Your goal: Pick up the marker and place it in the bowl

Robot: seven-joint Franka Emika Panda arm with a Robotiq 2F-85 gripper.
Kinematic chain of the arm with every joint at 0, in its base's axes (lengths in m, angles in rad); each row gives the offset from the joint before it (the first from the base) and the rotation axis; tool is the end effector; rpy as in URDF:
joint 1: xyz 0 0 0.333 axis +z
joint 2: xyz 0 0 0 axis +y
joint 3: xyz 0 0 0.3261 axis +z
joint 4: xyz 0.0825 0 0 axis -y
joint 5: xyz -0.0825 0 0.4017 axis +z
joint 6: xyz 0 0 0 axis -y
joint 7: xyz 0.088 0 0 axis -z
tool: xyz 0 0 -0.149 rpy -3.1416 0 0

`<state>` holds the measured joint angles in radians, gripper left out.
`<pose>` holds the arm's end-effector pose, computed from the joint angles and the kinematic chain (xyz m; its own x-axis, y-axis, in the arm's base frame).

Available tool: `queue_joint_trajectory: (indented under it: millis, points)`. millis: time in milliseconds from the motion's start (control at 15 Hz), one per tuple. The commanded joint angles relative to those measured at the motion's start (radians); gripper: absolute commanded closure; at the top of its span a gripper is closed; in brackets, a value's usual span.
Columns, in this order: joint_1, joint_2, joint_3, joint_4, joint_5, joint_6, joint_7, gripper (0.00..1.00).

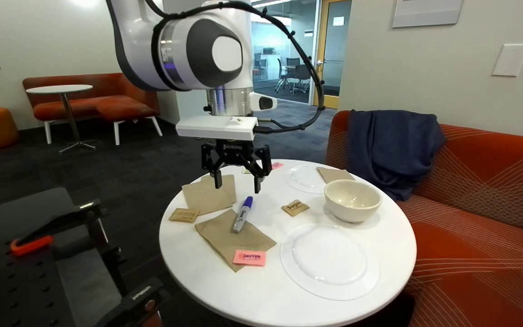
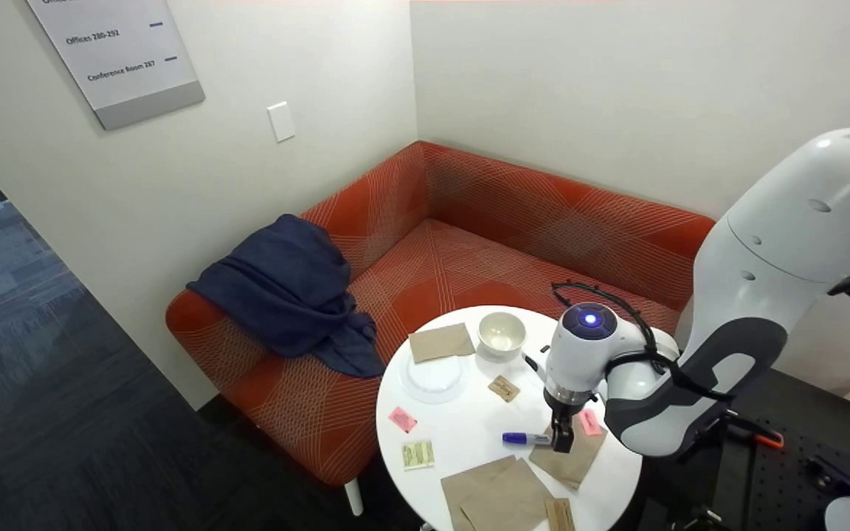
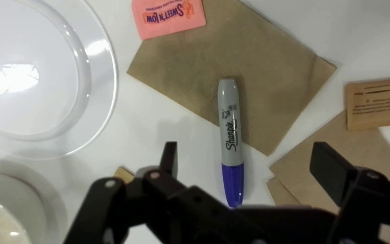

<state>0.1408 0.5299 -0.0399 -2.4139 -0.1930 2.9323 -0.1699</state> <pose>0.4780 0.0558 0.0448 0.8937 0.4478 -0.0280 0.4487 -0.8921 0.0536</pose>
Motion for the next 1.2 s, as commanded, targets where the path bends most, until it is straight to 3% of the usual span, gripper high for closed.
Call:
queue_joint_trajectory:
  millis: [0, 867, 933, 1133]
  points:
    - [0.059, 0.075, -0.051, 0.074, -0.028, 0.007, 0.078, 0.00]
    - [0.058, 0.242, -0.026, 0.250, -0.010, -0.015, 0.068, 0.00]
    - [0.056, 0.248, -0.025, 0.254, -0.010, -0.014, 0.066, 0.17]
    - [0.053, 0.259, -0.024, 0.260, -0.009, -0.013, 0.064, 0.41]
